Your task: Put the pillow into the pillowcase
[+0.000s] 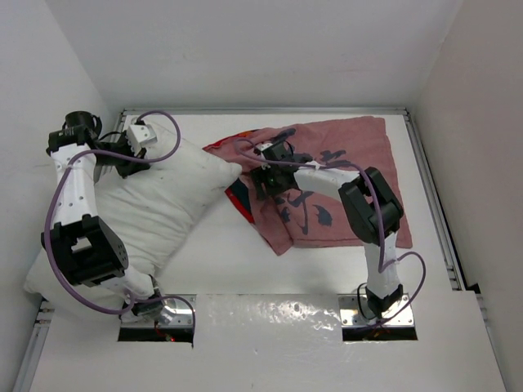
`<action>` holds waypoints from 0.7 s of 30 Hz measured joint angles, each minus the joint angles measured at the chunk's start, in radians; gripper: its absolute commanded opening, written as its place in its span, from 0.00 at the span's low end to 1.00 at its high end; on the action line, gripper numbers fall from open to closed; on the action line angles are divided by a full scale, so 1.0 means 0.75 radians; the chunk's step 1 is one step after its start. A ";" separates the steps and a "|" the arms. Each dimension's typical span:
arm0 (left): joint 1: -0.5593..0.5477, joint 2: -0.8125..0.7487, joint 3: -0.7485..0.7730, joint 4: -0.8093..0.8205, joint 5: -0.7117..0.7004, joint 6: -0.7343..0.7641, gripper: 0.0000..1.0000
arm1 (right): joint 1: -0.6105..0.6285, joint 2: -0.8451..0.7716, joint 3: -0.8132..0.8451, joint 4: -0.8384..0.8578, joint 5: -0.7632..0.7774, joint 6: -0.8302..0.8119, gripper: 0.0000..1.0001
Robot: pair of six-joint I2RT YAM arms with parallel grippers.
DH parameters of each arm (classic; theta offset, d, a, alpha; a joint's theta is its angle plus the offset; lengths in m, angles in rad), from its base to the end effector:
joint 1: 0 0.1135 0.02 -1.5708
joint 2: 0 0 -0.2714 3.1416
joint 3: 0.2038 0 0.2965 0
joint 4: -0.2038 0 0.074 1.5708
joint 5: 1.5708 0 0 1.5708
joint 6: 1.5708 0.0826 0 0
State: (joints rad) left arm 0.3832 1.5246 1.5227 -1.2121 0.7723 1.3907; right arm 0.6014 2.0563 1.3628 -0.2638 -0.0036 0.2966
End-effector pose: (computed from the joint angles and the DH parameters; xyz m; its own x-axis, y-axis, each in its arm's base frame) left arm 0.3410 0.0753 0.3193 -0.1968 0.6805 -0.7058 0.8475 0.4800 0.2265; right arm 0.4108 0.2823 0.0860 -0.8106 -0.2018 -0.5497 -0.3457 0.9226 0.1711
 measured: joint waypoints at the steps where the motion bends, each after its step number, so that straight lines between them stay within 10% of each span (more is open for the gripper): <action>1: 0.000 0.000 0.000 -0.001 0.000 0.000 0.00 | 0.013 -0.006 -0.001 0.008 0.000 0.005 0.70; 8: 0.000 -0.001 -0.007 0.001 -0.001 -0.001 0.00 | 0.051 -0.056 0.000 0.080 0.045 0.022 0.44; 21: 0.000 -0.012 -0.019 0.010 -0.013 -0.010 0.00 | 0.166 -0.118 -0.042 0.208 0.090 0.001 0.60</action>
State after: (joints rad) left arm 0.3832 1.5158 1.5085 -1.2045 0.7628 1.3830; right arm 0.7258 1.9678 1.3312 -0.1081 0.0635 0.2974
